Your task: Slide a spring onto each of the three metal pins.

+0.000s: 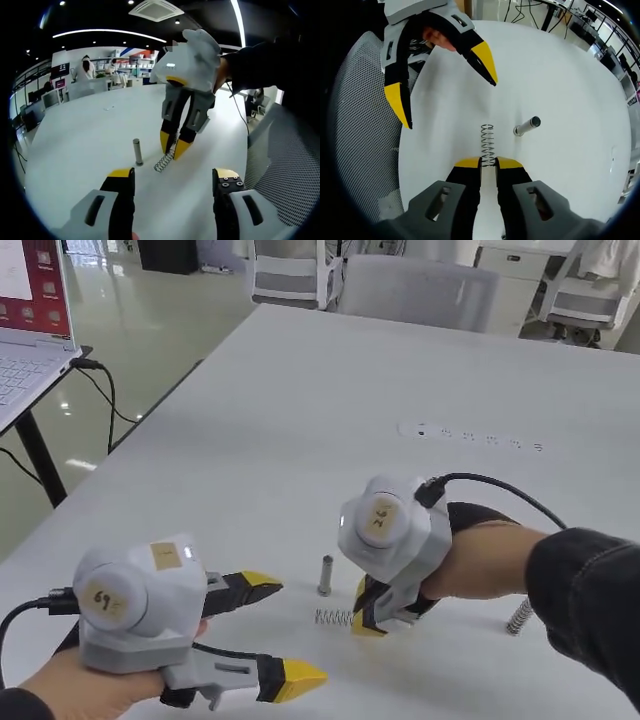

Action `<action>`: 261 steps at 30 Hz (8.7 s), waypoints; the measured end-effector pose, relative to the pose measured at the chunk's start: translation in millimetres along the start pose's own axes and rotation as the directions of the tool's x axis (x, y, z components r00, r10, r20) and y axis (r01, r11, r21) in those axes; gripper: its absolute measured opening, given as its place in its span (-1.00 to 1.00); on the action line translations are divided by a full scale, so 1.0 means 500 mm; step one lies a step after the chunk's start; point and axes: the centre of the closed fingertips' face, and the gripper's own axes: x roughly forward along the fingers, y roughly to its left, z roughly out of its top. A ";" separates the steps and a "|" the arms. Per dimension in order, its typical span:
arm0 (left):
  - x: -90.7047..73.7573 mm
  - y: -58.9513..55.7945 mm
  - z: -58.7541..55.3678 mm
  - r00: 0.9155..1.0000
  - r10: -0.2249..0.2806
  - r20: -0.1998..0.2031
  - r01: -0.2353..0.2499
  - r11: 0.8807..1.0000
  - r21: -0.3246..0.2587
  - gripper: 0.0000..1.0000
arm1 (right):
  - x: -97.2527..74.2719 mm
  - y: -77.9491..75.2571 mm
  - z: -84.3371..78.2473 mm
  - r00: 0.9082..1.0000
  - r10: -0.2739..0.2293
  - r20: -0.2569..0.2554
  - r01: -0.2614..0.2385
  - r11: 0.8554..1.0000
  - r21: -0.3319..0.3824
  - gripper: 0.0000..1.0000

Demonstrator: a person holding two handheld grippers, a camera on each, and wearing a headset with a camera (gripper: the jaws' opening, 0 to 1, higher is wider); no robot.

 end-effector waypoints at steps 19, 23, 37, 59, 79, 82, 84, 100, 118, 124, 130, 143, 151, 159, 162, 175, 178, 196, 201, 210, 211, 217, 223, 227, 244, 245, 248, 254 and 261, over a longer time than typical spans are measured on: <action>0.020 -0.025 0.016 0.998 -0.058 -0.002 0.058 0.997 0.047 0.06 | -0.061 0.042 0.000 1.000 -0.011 0.019 0.011 1.000 -0.020 -0.75; 0.023 -0.030 0.021 0.998 -0.069 0.000 0.069 0.996 0.059 0.03 | -0.070 0.050 0.001 1.000 -0.013 0.024 0.013 1.000 -0.022 -0.75; 0.031 -0.055 0.036 0.993 -0.116 0.009 0.114 0.988 0.109 -0.27 | -0.099 0.075 0.010 0.999 -0.011 0.034 0.013 0.998 -0.064 -0.75; 0.035 -0.082 0.042 0.986 -0.167 0.012 0.162 0.972 0.171 -0.80 | -0.109 0.101 0.021 0.999 0.024 0.044 -0.018 0.991 -0.135 -0.75; 0.035 -0.084 0.039 0.986 -0.164 0.003 0.160 0.968 0.193 -0.83 | -0.131 0.107 0.035 0.998 0.013 0.060 -0.005 0.990 -0.140 -0.75; 0.035 -0.084 0.039 0.987 -0.162 0.003 0.158 0.968 0.193 -0.83 | -0.136 0.108 0.041 0.998 0.011 0.064 -0.002 0.990 -0.142 -0.75; 0.035 -0.084 0.038 0.987 -0.161 0.003 0.158 0.969 0.192 -0.83 | -0.141 0.109 0.048 0.997 0.011 0.071 -0.001 0.990 -0.142 -0.75; 0.037 -0.085 0.040 0.986 -0.164 0.012 0.159 0.968 0.192 -0.83 | -0.158 0.114 0.095 0.992 0.004 0.122 0.017 0.984 -0.176 -0.75; 0.036 -0.085 0.054 0.985 -0.169 0.044 0.159 0.971 0.178 -0.84 | -0.149 0.112 0.100 0.991 0.009 0.132 0.014 0.985 -0.170 -0.72; 0.034 -0.088 0.068 0.982 -0.176 0.071 0.162 0.972 0.168 -0.84 | -0.149 0.111 0.100 0.991 0.011 0.132 0.012 0.986 -0.168 -0.72; 0.030 -0.091 0.079 0.978 -0.186 0.093 0.169 0.972 0.164 -0.84 | -0.150 0.113 0.101 0.990 0.017 0.138 0.006 0.986 -0.164 -0.73; 0.028 -0.093 0.077 0.976 -0.191 0.104 0.173 0.972 0.161 -0.83 | -0.149 0.116 0.102 0.990 0.028 0.140 -0.006 0.988 -0.152 -0.74; 0.030 -0.089 0.069 0.979 -0.183 0.087 0.168 0.974 0.150 -0.68 | -0.149 0.114 0.106 0.990 0.025 0.140 -0.004 0.989 -0.151 -0.74; 0.027 -0.082 0.055 0.982 -0.173 0.078 0.163 0.979 0.122 -0.55 | -0.146 0.111 0.101 0.992 0.020 0.127 -0.001 0.989 -0.149 -0.74; 0.026 -0.078 0.049 0.983 -0.167 0.075 0.158 0.982 0.106 -0.47 | -0.145 0.109 0.098 0.992 0.017 0.122 0.001 0.989 -0.146 -0.74; 0.014 -0.050 0.031 0.991 -0.113 0.068 0.109 0.993 0.055 -0.10 | -0.142 0.102 0.090 0.994 0.013 0.109 0.002 0.991 -0.132 -0.74; 0.012 -0.041 0.029 0.993 -0.097 0.069 0.093 0.995 0.047 -0.03 | -0.142 0.100 0.089 0.994 0.011 0.107 0.003 0.991 -0.132 -0.74; 0.002 -0.007 0.024 0.997 -0.027 0.070 0.026 1.000 0.011 0.34 | -0.151 0.084 0.088 0.995 -0.001 0.103 0.014 0.992 -0.124 -0.74; 0.001 -0.003 0.023 0.997 -0.015 0.070 0.015 1.000 0.003 0.42 | -0.154 0.079 0.088 0.995 -0.003 0.101 0.016 0.992 -0.123 -0.74; -0.003 0.002 0.024 0.997 -0.004 0.077 0.004 1.000 -0.005 0.51 | -0.162 0.059 0.084 0.996 -0.016 0.093 0.026 0.993 -0.117 -0.74; -0.004 0.003 0.023 0.997 -0.002 0.077 0.002 1.000 -0.006 0.52 | -0.162 0.057 0.084 0.996 -0.016 0.093 0.027 0.993 -0.116 -0.74; -0.006 0.007 0.020 0.997 0.005 0.075 -0.005 1.000 -0.009 0.55 | -0.163 0.047 0.082 0.997 -0.015 0.082 0.025 0.993 -0.118 -0.74; -0.009 0.009 0.018 0.997 0.009 0.075 -0.008 1.000 -0.014 0.55 | -0.163 0.032 0.086 0.997 -0.014 0.075 0.023 0.992 -0.122 -0.74; -0.012 0.011 0.017 0.997 0.013 0.075 -0.012 1.000 -0.018 0.55 | -0.163 0.022 0.091 0.997 -0.015 0.070 0.024 0.992 -0.127 -0.74; -0.014 0.015 0.010 0.998 0.018 0.066 -0.017 1.000 -0.017 0.54 | -0.133 -0.054 0.106 0.998 -0.033 0.050 0.038 0.994 -0.098 -0.74; -0.014 0.016 0.011 0.998 0.019 0.065 -0.018 1.000 -0.014 0.54 | -0.130 -0.061 0.108 0.998 -0.037 0.047 0.041 0.994 -0.097 -0.74; -0.015 0.018 0.010 0.998 0.021 0.057 -0.021 1.000 -0.004 0.54 | -0.122 -0.074 0.111 0.998 -0.045 0.039 0.049 0.994 -0.096 -0.74; -0.013 0.017 0.009 0.998 0.018 0.054 -0.018 1.000 -0.002 0.54 | -0.101 -0.088 0.108 0.999 -0.045 0.015 0.046 0.994 -0.098 -0.74; -0.013 0.015 0.007 0.999 0.020 0.049 -0.020 1.000 -0.003 0.54 | -0.084 -0.091 0.112 1.000 -0.028 0.012 0.029 0.995 -0.091 -0.74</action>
